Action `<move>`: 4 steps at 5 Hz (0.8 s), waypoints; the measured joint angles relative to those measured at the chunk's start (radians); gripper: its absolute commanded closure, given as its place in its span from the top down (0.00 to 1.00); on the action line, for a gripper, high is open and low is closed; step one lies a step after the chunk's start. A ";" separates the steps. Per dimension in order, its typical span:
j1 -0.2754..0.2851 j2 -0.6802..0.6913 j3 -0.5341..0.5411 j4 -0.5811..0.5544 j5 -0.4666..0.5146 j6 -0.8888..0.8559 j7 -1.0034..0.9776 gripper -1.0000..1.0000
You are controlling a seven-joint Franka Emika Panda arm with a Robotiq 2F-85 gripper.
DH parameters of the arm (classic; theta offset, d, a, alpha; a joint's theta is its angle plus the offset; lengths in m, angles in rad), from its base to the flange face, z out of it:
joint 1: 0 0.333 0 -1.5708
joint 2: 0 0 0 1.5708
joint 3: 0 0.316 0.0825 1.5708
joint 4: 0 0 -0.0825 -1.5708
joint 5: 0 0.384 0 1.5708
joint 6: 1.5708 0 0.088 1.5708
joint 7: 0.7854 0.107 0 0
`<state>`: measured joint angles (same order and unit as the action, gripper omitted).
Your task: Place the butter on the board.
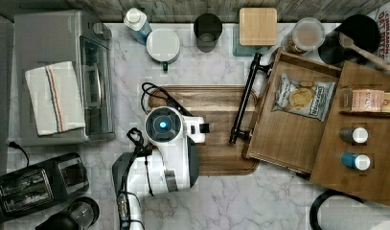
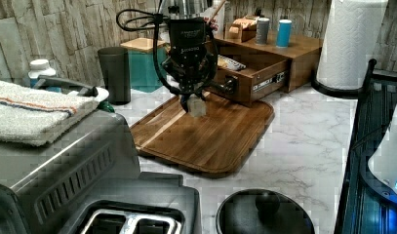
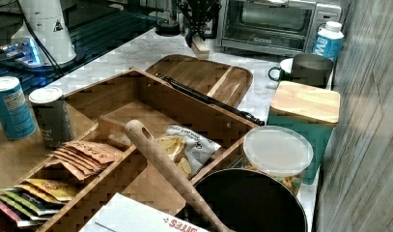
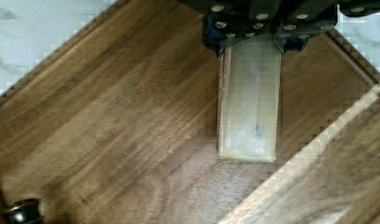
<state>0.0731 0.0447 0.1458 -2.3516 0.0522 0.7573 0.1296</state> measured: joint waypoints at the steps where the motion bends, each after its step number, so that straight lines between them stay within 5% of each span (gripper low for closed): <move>1: 0.000 0.000 0.001 -0.020 0.004 0.063 0.000 0.00; 3: 0.003 0.018 0.001 -0.037 0.044 0.075 0.000 0.00; 4: 0.003 0.023 0.002 -0.045 0.138 0.066 0.000 0.00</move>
<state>0.0759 0.0675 0.1478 -2.3965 0.1899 0.8237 0.1296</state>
